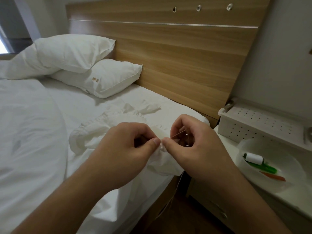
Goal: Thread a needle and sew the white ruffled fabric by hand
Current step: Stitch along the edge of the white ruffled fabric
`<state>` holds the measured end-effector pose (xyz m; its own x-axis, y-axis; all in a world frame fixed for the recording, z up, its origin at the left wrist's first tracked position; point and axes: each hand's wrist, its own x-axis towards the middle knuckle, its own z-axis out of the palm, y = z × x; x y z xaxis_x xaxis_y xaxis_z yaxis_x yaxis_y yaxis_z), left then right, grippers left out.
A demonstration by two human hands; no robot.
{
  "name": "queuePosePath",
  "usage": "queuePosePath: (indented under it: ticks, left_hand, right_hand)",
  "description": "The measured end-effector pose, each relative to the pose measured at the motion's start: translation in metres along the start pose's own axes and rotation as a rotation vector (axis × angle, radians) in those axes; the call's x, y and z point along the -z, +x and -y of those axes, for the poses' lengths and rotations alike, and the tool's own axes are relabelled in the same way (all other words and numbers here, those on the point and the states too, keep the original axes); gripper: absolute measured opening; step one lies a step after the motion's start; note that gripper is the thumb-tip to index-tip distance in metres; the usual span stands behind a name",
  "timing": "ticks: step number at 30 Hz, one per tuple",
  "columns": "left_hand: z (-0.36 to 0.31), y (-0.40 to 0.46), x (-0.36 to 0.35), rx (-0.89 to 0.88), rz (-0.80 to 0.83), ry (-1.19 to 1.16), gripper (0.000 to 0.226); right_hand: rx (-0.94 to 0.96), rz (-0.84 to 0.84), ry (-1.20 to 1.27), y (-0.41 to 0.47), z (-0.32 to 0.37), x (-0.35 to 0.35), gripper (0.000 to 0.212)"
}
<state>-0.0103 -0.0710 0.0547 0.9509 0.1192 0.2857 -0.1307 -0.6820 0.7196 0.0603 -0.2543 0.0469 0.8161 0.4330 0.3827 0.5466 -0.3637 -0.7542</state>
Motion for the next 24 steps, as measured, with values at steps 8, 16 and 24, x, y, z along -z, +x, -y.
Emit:
queuePosePath:
  ticks: [8,16,24]
  left_hand:
    - [-0.0006,-0.0003,0.0007,0.017,-0.008,0.035,0.015]
    - [0.0017,0.0004,-0.0007,0.02,-0.032,0.042,0.014]
    - [0.0048,0.0018,0.0003,-0.007,0.034,-0.076,0.016]
  right_hand:
    - [0.003,0.066,-0.022,0.0013,-0.0012,0.0019,0.007]
    - [-0.077,0.075,0.056,0.0007,-0.0003,0.0004,0.012]
    - [-0.214,0.144,0.298,0.0023,-0.001,0.003,0.017]
